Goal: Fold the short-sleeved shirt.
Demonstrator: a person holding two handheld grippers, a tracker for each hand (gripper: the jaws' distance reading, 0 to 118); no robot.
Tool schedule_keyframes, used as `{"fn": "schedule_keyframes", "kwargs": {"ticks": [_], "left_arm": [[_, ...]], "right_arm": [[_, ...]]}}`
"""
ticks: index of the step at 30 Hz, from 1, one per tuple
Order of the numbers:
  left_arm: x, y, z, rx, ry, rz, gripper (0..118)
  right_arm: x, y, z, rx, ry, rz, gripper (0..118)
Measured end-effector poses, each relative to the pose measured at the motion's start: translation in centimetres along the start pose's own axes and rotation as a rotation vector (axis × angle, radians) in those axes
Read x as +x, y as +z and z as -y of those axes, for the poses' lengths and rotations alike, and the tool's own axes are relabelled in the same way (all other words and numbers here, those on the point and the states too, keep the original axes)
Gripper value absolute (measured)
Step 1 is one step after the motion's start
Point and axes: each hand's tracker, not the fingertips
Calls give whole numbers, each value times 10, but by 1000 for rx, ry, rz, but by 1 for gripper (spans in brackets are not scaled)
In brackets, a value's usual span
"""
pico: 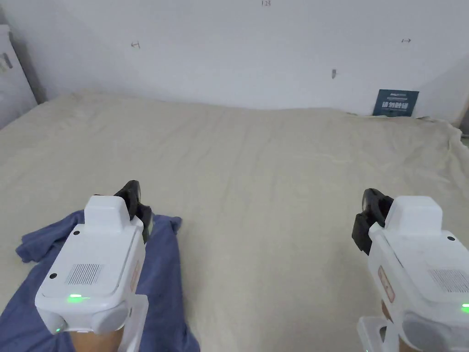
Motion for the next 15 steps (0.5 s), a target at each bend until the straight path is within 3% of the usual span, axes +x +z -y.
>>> {"fn": "schedule_keyframes", "kwargs": {"ticks": [15], "left_arm": [[-136,62,-1,-21,-41,-325,0]], "right_arm": [[-133,-33,-8,20,12,-297,0]]}}
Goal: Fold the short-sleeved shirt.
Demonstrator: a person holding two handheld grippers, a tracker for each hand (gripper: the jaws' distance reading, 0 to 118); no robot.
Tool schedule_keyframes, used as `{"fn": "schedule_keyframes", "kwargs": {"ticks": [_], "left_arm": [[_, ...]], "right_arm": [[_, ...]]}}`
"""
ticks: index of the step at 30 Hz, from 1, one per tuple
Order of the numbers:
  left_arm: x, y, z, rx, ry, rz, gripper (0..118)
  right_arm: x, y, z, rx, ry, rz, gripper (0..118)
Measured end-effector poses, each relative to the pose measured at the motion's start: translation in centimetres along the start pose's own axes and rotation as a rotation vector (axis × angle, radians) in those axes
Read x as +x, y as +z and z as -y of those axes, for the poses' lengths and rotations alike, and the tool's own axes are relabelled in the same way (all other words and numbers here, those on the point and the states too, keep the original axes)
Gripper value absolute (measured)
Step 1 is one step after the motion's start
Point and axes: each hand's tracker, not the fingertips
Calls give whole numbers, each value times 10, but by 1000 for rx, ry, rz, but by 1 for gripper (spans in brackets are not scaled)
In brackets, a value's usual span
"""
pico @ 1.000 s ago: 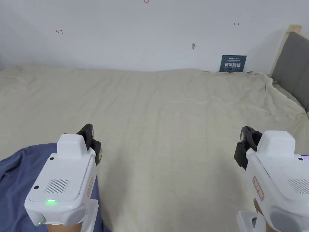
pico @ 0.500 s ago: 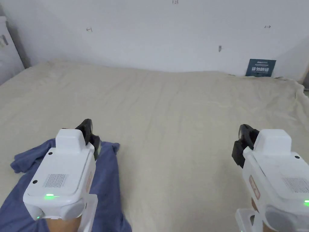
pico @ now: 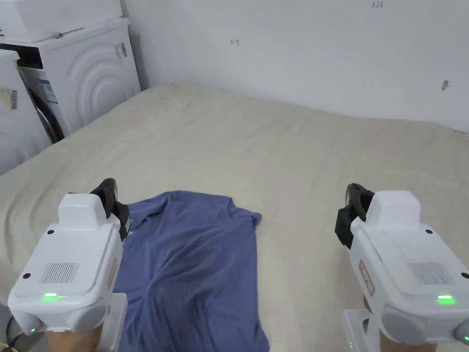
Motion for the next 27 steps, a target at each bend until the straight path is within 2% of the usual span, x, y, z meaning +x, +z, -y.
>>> {"fn": "schedule_keyframes", "kwargs": {"ticks": [5,10,19,27], "left_arm": [[-27,11,0,-5,-7,-55,0],[-37,17,2,-12,-5,-77,0],[-32,14,4,-15,-9,-64,0],[-19,-12,12,-78,27,11,0]], "right_arm": [[-27,-7,-1,1,-5,-60,0],[-37,-8,0,-3,-8,-89,0],[-34,-7,-2,-4,2,-91,0],[-18,-14,0,-9,11,-65,0]]}}
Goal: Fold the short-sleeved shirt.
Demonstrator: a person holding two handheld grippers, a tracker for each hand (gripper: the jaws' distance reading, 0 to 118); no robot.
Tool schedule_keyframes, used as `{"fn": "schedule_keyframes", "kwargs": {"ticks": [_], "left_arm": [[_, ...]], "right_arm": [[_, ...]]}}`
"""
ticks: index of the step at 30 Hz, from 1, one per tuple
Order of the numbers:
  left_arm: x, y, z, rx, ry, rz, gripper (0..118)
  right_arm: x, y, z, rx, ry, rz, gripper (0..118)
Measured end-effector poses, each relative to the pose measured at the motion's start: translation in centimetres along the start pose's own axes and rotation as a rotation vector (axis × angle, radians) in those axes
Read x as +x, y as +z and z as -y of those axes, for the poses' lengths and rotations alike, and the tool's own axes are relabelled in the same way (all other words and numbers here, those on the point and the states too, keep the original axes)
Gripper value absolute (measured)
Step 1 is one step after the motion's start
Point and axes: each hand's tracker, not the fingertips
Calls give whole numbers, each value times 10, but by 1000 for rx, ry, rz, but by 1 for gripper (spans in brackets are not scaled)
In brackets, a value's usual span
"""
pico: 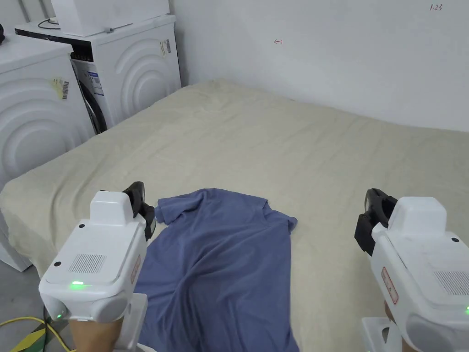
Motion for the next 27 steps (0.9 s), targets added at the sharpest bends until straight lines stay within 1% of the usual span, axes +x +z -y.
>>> {"fn": "schedule_keyframes", "kwargs": {"ticks": [2,5,8,11,12,13,15,17,18,19,21,23,24,25,27], "left_arm": [[3,-11,2,-38,23,47,0],[14,-35,9,-87,16,71,0],[28,-65,19,-187,3,124,0],[44,-103,32,-363,-30,168,1],[51,-116,38,-430,-44,176,4],[58,-127,44,-457,-56,191,9],[71,-148,59,-558,-104,226,24],[82,-167,77,-645,-155,254,56],[87,-175,86,-679,-163,264,68],[90,-183,94,-721,-158,272,74],[94,-192,103,-795,-108,280,75],[95,-206,116,-882,-57,269,80],[96,-212,122,-910,-54,274,83],[93,-230,142,-929,-59,273,85],[93,-237,153,-949,-61,249,85]], "right_arm": [[3,-3,1,-5,1,3,0],[8,-10,5,-17,2,6,0],[11,-16,7,-29,4,15,0],[15,-24,11,-44,3,25,0],[17,-27,14,-49,0,29,0],[19,-30,16,-59,-2,33,0],[24,-37,22,-75,-2,41,0],[29,-42,28,-91,-3,49,0],[32,-44,31,-101,-5,53,0],[33,-46,34,-109,-6,58,0],[39,-49,40,-127,-10,68,0],[47,-53,48,-146,-12,78,0],[50,-54,51,-154,-12,83,0],[53,-55,54,-161,-13,88,0],[57,-56,59,-177,-13,98,0]]}}
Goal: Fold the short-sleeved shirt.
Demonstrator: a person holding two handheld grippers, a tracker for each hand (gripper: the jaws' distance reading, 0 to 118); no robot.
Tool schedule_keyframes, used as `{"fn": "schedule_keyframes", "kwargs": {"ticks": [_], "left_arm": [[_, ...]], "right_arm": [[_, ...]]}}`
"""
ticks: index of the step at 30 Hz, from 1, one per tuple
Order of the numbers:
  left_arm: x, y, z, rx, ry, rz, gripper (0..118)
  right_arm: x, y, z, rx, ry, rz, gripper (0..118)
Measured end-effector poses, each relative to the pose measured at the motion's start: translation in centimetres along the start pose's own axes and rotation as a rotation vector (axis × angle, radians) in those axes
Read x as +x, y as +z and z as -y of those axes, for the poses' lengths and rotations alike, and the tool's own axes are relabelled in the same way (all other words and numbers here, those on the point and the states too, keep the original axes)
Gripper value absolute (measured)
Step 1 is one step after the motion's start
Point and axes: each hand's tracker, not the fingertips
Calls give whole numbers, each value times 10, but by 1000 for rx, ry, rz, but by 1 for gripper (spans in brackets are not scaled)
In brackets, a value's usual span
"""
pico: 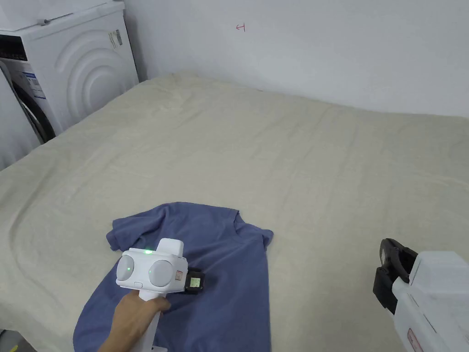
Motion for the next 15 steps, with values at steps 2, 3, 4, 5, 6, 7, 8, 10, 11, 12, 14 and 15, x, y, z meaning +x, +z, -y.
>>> {"fn": "schedule_keyframes", "kwargs": {"ticks": [2,3,4,5,6,7,8,10,11,12,14,15], "left_arm": [[1,4,1,-24,31,-8,85],[0,1,2,-44,37,-3,84],[1,-2,2,-63,34,3,80],[2,-4,3,-80,25,10,78],[9,6,7,-67,20,5,75],[10,10,6,-62,13,4,61],[11,13,4,-67,16,12,47],[8,9,0,-74,3,9,16],[8,9,1,-68,-21,-3,6],[7,9,1,-69,-39,-11,6],[5,13,5,-57,-42,-5,0],[3,17,6,-46,-26,3,0]], "right_arm": [[4,-1,4,-13,-2,7,0],[6,-2,5,-18,-2,12,0],[9,-1,9,-24,-3,17,0],[11,0,10,-27,-5,20,0],[12,0,11,-31,-8,22,0],[13,1,12,-33,-10,25,0],[16,2,13,-35,-12,28,0],[17,3,14,-37,-17,33,0],[19,5,14,-38,-19,34,0],[20,7,14,-38,-21,35,0],[22,11,12,-33,-25,39,0],[24,13,11,-30,-28,41,0]]}}
